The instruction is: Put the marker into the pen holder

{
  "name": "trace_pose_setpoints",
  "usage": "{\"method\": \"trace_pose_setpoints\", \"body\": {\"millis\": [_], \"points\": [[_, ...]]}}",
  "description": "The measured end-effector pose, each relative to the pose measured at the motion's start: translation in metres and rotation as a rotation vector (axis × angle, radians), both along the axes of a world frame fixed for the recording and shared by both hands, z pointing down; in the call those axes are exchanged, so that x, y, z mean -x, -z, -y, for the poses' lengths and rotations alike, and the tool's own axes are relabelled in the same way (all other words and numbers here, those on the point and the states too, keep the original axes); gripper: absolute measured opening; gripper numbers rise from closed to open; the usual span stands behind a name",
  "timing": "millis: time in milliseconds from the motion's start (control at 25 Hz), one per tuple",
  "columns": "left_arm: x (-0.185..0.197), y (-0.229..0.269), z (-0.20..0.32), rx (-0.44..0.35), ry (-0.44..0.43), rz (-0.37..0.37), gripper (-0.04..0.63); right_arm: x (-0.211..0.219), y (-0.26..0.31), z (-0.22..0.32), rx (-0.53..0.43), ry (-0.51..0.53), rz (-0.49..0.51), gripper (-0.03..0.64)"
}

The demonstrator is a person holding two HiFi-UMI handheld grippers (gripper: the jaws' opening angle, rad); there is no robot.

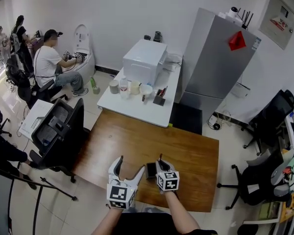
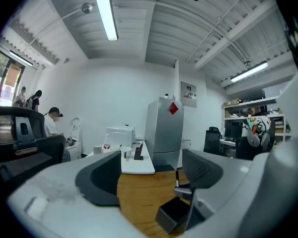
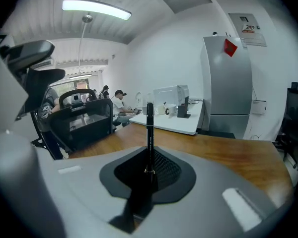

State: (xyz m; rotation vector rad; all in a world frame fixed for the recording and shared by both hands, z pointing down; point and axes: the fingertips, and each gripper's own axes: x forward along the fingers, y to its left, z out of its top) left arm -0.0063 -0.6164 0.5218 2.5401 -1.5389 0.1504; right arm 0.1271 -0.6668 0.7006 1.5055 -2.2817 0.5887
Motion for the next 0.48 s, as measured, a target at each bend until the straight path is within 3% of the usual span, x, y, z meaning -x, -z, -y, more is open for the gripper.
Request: {"method": "trace_pose_setpoints", "body": {"millis": [480], "points": [[-0.011, -0.001, 0.004, 0.003, -0.006, 0.001, 0.388, 0.006, -0.033, -0.017, 0.059, 0.047, -0.075, 0.039]]}}
